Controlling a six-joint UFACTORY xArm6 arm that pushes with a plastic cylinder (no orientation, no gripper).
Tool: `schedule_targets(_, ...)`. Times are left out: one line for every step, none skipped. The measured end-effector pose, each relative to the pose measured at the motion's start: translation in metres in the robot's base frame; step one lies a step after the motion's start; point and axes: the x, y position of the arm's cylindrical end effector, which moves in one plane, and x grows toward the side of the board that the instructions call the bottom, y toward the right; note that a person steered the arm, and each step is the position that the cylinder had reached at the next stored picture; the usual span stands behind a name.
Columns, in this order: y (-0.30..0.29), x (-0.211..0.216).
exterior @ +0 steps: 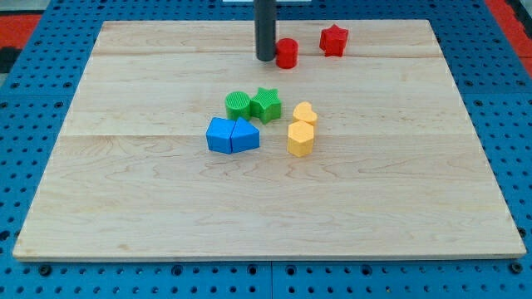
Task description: Slide green star along with green circle slightly left
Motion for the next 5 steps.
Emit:
schedule_targets(0.018, 0.000)
schedule_targets(0.034, 0.000)
schedule_targets(0.053, 0.000)
schedule_targets(0.020, 0.042)
schedule_targets(0.016, 0.066)
